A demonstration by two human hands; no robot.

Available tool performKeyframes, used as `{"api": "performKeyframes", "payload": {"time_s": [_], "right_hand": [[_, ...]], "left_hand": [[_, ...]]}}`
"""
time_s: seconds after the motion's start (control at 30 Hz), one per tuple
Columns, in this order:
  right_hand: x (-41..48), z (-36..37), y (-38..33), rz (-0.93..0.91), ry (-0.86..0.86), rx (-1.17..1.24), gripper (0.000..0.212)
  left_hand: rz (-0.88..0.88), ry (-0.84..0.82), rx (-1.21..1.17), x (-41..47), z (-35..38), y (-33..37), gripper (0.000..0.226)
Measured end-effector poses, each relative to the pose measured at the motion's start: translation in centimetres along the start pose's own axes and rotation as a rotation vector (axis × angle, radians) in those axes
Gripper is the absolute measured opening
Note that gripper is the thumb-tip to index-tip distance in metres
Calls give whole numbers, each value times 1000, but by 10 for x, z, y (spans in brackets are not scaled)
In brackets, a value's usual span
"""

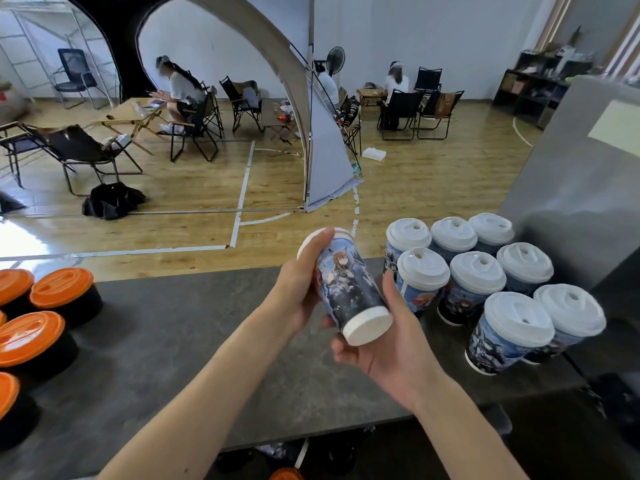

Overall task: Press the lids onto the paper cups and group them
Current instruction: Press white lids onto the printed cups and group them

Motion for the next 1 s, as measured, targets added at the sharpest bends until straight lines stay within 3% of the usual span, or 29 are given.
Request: {"api": "performKeyframes", "payload": {"time_s": [0.2, 0.33, 0.4, 0.5, 0.57, 0.63, 0.7, 0.77, 0.8, 0.87, 0.9, 1.0], "right_hand": [[1, -1, -3, 64, 25, 46, 62], [3, -10, -10, -49, 73, -5, 52], [3, -19, -15, -120, 124, -53, 45], [5, -30, -13, -62, 132, -4, 49], [4, -35, -8, -30, 150, 27, 48], [2, -41, -14, -97, 209, 8, 39], [-7, -48, -37, -302, 335, -176, 43], [-26, -54, -71, -559, 554, -511, 62], [-38, -51, -88, -693, 652, -695, 64], [-52, -29, -105, -925, 682, -1048, 60], [-51, -17, -104, -955, 642, -1178, 58], [-33, 3, -84, -794, 536, -1369, 57]], "left_hand": [[-53, -30, 30, 1, -2, -5, 80], [151, 114, 10, 4, -12, 6, 79], [260, 73, 33, 0, -11, 15, 70], [257, -79, 7, -5, -4, 13, 57], [276, -88, -27, -6, -3, 7, 44], [251, -59, -55, -7, -4, -7, 47], [223, -54, -66, -8, -9, -24, 57], [270, -78, -10, -13, -18, -38, 63], [323, -82, 84, -17, -25, -44, 70], [466, -62, 353, -24, -34, -51, 83], [528, -48, 457, -25, -36, -55, 88], [558, -49, 565, -22, -30, -62, 93]]}}
Point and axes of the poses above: each hand's wrist, its own x-axis towards the middle knuckle, its own z-axis out of the palm, y = z × x, the point moved 8 cm from there along x, towards the middle knuckle, and after that the axes turned 5 degrees about y, right-handed, at the moved point
